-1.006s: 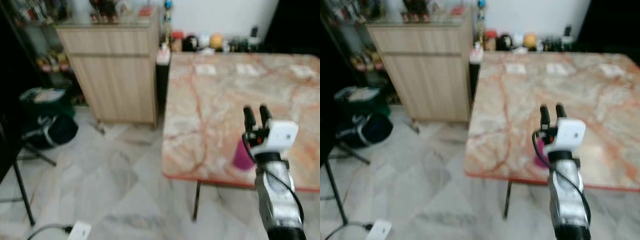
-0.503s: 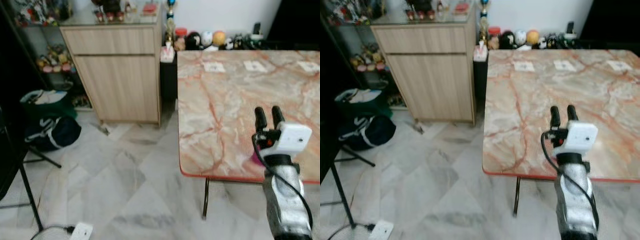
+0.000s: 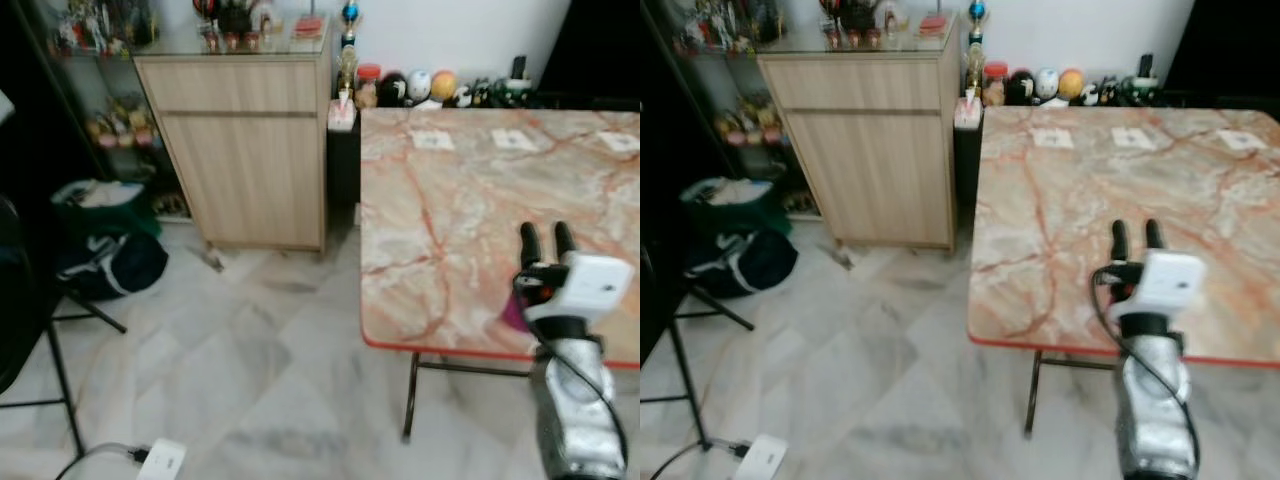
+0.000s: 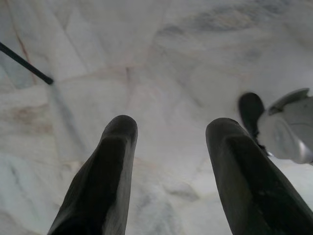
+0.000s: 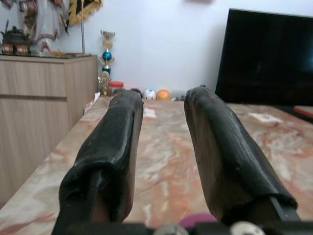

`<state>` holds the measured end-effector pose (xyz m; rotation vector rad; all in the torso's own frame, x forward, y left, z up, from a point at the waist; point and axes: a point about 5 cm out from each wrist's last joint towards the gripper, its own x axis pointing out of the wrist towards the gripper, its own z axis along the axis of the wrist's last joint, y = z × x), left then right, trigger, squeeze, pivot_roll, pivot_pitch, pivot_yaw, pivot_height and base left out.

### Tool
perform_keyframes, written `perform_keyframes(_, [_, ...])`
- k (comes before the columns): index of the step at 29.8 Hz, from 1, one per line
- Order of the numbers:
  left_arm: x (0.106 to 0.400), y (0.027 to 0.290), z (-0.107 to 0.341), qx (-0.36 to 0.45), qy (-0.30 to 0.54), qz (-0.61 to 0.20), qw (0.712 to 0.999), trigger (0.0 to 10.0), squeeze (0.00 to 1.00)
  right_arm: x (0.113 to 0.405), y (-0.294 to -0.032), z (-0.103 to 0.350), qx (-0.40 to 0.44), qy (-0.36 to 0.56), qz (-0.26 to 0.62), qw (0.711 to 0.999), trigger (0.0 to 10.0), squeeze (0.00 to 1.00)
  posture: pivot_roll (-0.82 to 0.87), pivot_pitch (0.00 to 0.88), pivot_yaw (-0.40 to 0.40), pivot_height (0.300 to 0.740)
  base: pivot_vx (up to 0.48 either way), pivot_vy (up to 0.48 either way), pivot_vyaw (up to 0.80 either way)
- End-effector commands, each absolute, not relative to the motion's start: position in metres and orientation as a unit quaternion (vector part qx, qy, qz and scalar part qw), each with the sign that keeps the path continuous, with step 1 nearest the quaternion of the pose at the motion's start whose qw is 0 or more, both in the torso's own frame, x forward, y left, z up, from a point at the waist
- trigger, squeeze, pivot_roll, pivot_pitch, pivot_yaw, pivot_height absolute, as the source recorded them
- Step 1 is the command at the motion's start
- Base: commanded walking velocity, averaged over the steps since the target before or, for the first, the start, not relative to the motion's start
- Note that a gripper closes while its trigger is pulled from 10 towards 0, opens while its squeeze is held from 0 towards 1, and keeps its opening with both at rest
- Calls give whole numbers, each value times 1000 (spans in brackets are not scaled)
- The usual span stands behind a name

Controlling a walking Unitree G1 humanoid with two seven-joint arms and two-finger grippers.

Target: Setting the table

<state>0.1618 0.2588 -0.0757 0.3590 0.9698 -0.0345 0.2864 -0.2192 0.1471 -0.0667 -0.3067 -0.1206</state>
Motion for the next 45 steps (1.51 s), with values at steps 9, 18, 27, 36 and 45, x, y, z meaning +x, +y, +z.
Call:
perform_keyframes(9, [161,256,-77,168,468,-21,867,10000,0,290,-224,137,-35,-85,-78,993,10000,0,47,0,34,740,0,0,0])
perform_keyframes(18, [161,256,-77,167,468,-21,868,10000,0,294,-197,142,-10,-58,-5,998,10000,0,48,0,31,740,0,0,0])
perform_keyframes(27, [161,255,-78,165,469,-23,868,10000,0,285,-183,156,8,-85,6,996,10000,0,37,0,28,740,0,0,0])
perform_keyframes(36, [161,254,-78,163,467,-19,869,10000,0,256,-198,164,10,-153,-108,982,10000,0,32,0,16,740,0,0,0])
perform_keyframes(45, [161,253,-78,166,465,-22,869,10000,0,168,-249,120,-48,-43,-391,918,10000,0,14,0,9,740,0,0,0])
